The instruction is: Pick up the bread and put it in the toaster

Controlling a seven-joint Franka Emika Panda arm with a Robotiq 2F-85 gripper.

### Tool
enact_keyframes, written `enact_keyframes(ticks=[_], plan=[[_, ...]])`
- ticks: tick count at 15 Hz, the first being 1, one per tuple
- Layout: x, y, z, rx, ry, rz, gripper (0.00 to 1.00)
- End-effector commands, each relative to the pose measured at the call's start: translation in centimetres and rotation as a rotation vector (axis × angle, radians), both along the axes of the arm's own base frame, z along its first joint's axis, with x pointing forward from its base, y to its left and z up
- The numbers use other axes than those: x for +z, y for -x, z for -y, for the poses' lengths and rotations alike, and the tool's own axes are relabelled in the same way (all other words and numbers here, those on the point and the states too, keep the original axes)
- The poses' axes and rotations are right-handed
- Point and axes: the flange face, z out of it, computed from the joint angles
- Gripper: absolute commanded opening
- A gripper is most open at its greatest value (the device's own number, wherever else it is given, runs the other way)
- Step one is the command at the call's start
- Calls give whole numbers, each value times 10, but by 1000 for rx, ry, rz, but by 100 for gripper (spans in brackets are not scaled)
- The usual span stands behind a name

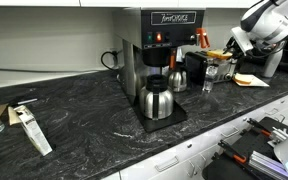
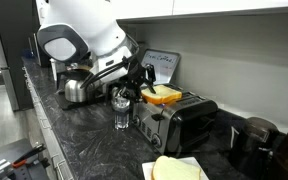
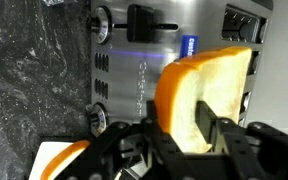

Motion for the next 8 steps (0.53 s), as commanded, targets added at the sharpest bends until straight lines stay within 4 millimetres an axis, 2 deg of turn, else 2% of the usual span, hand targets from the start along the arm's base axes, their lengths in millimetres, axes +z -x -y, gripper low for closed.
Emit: enact_keyframes(ticks=[1,3,5,6,8], plan=[[2,3,4,-18,-13,25,15],[3,3,4,-16,-15,31,3],[6,3,4,-4,-8,36,1],[9,3,4,0,-5,40,4],[14,3,4,13,8,46,2]])
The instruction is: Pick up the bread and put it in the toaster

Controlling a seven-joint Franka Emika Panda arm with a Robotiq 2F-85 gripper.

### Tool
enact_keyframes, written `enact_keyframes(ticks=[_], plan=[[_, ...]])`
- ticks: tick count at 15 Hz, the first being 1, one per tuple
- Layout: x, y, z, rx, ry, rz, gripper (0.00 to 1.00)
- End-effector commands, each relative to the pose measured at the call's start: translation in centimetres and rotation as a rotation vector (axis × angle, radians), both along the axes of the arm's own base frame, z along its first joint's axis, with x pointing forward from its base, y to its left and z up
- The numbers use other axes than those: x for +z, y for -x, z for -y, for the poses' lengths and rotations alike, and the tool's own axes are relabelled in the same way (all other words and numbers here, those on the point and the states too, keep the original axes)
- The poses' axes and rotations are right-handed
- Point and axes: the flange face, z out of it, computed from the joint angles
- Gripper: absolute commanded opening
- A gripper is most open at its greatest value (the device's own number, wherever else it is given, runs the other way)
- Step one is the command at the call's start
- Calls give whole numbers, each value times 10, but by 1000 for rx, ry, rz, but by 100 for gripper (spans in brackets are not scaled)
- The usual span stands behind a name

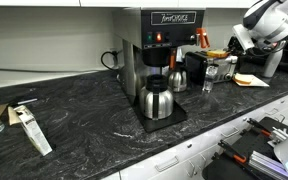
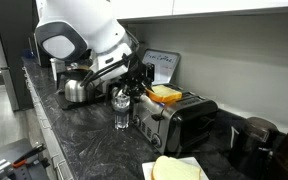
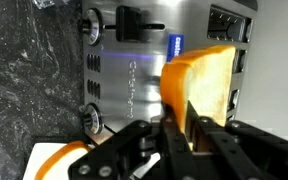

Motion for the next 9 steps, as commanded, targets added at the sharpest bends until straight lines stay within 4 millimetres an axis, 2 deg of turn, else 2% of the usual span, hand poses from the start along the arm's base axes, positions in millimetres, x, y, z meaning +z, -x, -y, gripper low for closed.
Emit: enact_keyframes(ticks=[1,6,9], plan=[[8,0,2,24,32,13,3],[26,-10,3,105,100,5,3],[36,-22,1,209,133,-37,3]])
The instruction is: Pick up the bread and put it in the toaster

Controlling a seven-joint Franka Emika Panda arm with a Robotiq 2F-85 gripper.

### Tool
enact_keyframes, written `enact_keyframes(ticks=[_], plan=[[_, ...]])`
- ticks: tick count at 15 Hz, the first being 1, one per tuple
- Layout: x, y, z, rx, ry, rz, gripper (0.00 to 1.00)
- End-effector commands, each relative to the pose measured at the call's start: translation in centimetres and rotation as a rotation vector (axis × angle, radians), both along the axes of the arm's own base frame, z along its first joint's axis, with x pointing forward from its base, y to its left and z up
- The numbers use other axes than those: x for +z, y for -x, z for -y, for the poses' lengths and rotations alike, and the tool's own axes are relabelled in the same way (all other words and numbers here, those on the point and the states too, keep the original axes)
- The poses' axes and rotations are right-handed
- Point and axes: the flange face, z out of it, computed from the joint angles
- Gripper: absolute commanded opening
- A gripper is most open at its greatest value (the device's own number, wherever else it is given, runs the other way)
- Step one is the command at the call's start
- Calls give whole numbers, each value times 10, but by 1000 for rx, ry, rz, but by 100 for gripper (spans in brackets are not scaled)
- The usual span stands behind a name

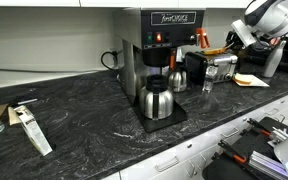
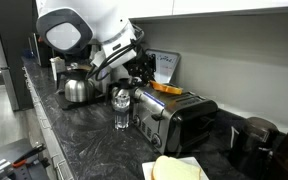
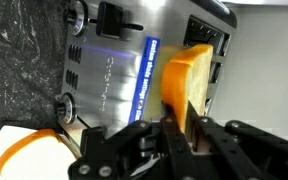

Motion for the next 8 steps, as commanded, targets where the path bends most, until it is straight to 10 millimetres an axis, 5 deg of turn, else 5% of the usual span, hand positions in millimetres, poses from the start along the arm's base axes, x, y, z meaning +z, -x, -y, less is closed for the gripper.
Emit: enact_keyframes(ticks=[1,8], plan=[[12,-11,6,113,50,-65,3],[56,13,65,242,206,-154,3]])
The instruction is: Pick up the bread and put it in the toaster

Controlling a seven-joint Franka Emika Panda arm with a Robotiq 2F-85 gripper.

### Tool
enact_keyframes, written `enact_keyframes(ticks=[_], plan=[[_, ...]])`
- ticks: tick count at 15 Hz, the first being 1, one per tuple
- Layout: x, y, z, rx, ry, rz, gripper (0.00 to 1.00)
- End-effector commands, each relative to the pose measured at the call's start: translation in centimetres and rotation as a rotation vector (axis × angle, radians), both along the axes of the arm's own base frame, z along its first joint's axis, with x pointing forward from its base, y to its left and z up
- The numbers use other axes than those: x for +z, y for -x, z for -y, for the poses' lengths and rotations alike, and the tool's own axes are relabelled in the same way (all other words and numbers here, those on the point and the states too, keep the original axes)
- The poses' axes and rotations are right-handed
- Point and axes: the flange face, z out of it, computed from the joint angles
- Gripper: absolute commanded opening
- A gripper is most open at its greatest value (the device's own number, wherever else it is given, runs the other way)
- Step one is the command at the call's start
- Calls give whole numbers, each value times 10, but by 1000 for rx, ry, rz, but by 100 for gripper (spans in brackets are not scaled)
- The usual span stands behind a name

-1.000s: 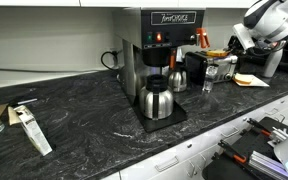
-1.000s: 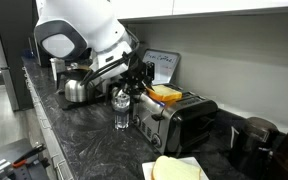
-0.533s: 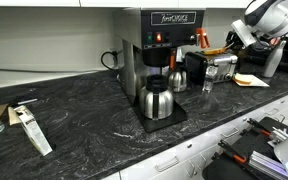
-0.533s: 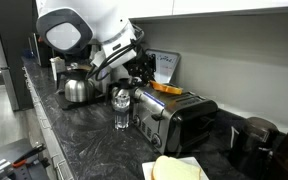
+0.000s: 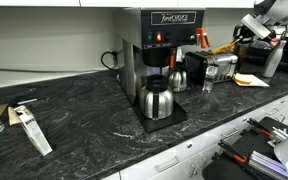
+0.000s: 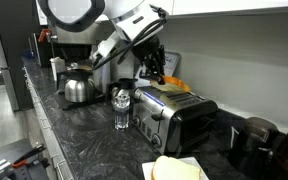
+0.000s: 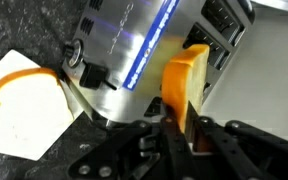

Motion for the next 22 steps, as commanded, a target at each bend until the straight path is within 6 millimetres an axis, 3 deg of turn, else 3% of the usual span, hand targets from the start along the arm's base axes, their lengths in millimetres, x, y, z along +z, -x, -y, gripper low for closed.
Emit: enact_keyframes(ticks=[1,5,7,10,11,13,22], plan=[[26,10,23,84,65,-41,3],[49,13,38,196,123,-68,3],[46,11,44,248,144,-126,3],[27,9,52,302,118,-232,3],[30,14,40,271,107,-166,14],[22,12,46,279,113,-202,14],[24,9,48,282,114,-207,14]])
